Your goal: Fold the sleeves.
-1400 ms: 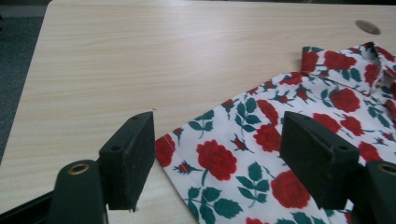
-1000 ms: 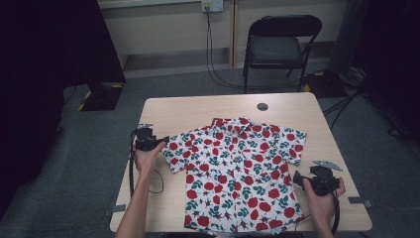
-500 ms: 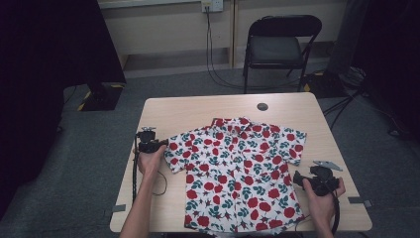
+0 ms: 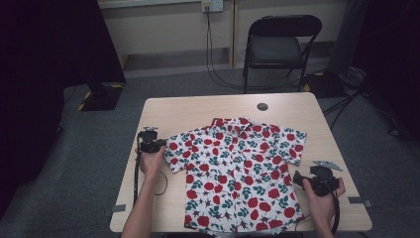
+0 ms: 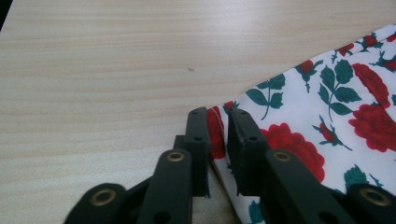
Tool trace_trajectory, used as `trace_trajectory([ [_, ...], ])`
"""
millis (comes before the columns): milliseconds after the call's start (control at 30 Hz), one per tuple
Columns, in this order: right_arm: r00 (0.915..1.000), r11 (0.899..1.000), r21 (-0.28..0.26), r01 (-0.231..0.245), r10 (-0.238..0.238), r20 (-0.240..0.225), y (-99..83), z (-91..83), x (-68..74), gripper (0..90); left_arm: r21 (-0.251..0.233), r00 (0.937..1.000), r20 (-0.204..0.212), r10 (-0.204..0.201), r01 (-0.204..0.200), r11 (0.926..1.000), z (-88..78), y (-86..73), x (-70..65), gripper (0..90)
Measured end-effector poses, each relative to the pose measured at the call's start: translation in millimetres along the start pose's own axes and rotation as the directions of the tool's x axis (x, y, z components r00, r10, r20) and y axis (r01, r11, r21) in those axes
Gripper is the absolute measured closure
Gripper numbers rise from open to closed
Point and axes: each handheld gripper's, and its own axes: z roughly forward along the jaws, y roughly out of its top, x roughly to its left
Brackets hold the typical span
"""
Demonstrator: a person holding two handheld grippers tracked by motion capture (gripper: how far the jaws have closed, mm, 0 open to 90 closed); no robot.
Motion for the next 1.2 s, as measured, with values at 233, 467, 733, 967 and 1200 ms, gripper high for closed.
trace_trajectory([
  [233, 1.0, 1.0, 0.0, 0.0, 0.0, 0.0, 0.0, 0.0, 0.0, 0.0, 0.006, 1.0, 0.007, -0.005, 0.005, 1.0, -0.9, 0.5, -1.8, 88.0],
  [467, 1.0, 1.0, 0.0, 0.0, 0.0, 0.0, 0.0, 0.0, 0.0, 0.0, -0.014, 0.9996, 0.027, -0.014, 0.014, 0.9998, -3.9, 1.2, -3.7, 87.9],
  [733, 1.0, 1.0, 0.0, 0.0, 0.0, 0.0, 0.0, 0.0, 0.0, 0.0, -0.022, 0.9987, 0.043, -0.026, 0.027, 0.9994, -10.6, 3.7, -7.3, 88.1],
  [967, 1.0, 1.0, 0.0, 0.0, 0.0, 0.0, 0.0, 0.0, 0.0, 0.0, -0.041, 0.9975, 0.066, -0.023, 0.026, 0.9988, -18.9, 6.8, -13.0, 88.1],
  [1200, 1.0, 1.0, 0.0, 0.001, -0.001, 0.0, 0.0, 0.0, -0.1, 0.0, -0.05, 0.9965, 0.083, -0.011, 0.015, 0.9986, -25.8, 10.2, -19.5, 88.1],
])
